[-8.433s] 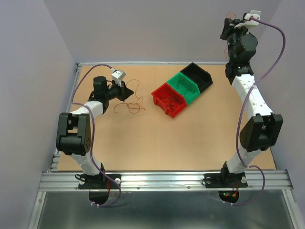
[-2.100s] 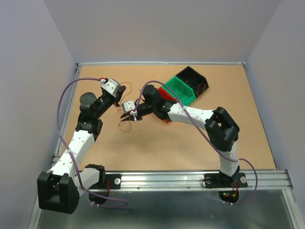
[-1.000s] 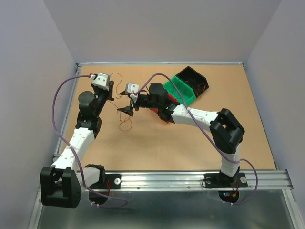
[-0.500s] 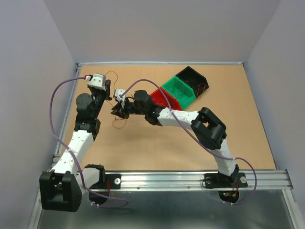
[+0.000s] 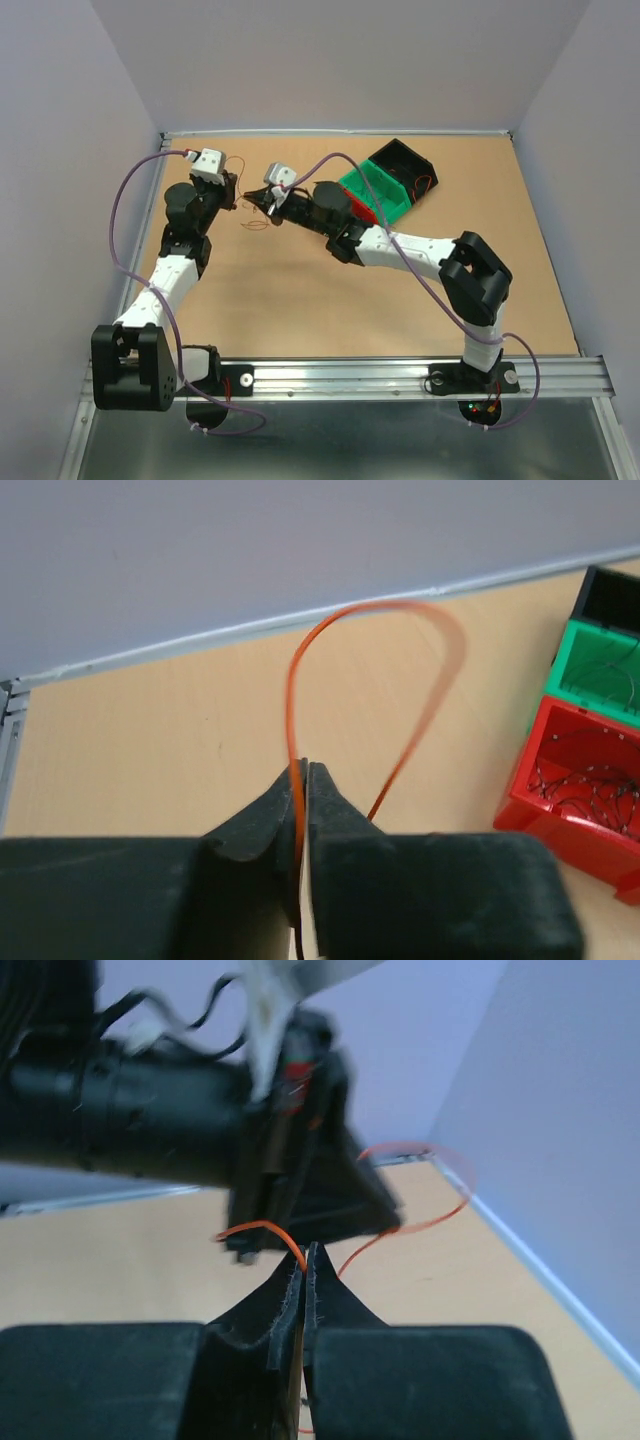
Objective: Untangle the cables
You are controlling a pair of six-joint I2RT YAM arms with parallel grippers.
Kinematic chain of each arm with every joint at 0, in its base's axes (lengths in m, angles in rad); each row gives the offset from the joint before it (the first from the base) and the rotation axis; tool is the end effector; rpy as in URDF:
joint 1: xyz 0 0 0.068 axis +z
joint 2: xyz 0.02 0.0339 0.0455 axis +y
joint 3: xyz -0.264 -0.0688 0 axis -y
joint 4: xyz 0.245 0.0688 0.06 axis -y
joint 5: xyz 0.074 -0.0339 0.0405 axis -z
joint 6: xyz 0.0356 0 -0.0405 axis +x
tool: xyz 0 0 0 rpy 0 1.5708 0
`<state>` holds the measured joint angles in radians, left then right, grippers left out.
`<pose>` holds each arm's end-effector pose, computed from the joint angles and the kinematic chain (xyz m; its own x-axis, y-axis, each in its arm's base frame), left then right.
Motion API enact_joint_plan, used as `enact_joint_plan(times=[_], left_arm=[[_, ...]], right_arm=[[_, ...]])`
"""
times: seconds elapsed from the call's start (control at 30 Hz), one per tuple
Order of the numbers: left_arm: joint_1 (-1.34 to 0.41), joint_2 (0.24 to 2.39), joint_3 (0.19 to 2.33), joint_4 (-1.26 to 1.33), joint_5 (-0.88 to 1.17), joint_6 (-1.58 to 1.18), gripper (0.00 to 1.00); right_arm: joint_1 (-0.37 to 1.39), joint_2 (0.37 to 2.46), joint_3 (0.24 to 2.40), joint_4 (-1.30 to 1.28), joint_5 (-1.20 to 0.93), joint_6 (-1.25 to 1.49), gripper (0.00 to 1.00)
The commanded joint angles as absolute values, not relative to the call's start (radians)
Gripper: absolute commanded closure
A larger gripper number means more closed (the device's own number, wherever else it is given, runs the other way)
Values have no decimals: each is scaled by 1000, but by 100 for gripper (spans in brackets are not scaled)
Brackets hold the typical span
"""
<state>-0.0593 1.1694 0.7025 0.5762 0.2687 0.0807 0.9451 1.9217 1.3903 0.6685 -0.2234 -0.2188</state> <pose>0.2693 -0.0255 0.3116 0.1344 0.0699 -0.9885 0.3107 0.9442 0.1090 0.2630 0.3775 0.3038 0.2776 0.0228 -0.9604 -0.8797 0.4079 -0.2446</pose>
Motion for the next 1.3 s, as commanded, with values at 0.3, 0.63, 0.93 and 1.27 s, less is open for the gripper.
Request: enact_joint_plan(times=[0.3, 0.63, 0.93, 1.27], left_arm=[[-46, 1193, 761, 594, 390, 118, 30], [-45, 1226, 767, 594, 422, 137, 30], [-46, 1230, 765, 594, 449, 146, 30], [-46, 1232, 765, 594, 488, 152, 30]], right_arm=[[631, 1810, 1506, 732, -54, -101, 100], [436, 1657, 1486, 672, -45, -84, 99], [230, 1601, 1489, 644, -32, -3, 99], [190, 1706, 1551, 620, -32, 63, 100]])
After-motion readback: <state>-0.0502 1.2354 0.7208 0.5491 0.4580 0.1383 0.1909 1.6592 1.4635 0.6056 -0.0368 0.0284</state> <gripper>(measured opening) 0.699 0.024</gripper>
